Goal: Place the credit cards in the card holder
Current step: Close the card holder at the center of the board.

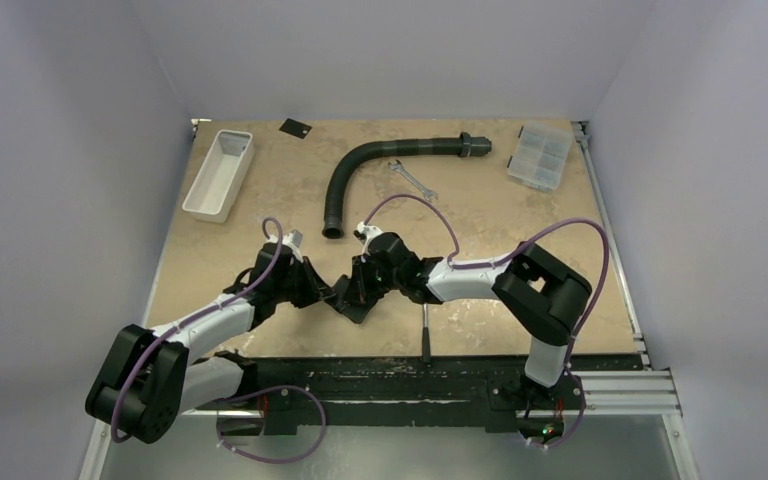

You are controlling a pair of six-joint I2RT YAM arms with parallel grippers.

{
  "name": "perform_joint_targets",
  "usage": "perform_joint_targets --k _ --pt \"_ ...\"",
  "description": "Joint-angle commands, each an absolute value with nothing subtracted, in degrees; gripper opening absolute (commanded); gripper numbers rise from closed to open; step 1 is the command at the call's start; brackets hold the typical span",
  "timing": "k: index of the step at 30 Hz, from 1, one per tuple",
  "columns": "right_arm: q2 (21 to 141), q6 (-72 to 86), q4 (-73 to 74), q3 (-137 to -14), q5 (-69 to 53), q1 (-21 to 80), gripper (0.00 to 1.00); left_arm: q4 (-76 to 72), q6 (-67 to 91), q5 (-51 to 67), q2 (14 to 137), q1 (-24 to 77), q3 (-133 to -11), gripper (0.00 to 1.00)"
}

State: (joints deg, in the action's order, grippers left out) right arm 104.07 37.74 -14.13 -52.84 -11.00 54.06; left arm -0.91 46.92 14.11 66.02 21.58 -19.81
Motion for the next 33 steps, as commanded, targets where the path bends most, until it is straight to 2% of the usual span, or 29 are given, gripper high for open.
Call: perform_joint_targets --k 1,5,33 --pt "101.69 35.15 -9.67 -54.63 -8.76 53.92 0.00 7.90 43.82 7.39 67.73 21.36 -18.88 0.00" --pt "100.76 32.89 -10.79 -56.26 -11.51 55.70 0.00 7.82 43.74 7.39 67.83 21.36 -18.89 0.00" --pt "102.03 34.36 -6.33 -56.17 -8.72 55.64 0.00 8.26 43.52 7.21 67.94 21.31 -19.36 0.00"
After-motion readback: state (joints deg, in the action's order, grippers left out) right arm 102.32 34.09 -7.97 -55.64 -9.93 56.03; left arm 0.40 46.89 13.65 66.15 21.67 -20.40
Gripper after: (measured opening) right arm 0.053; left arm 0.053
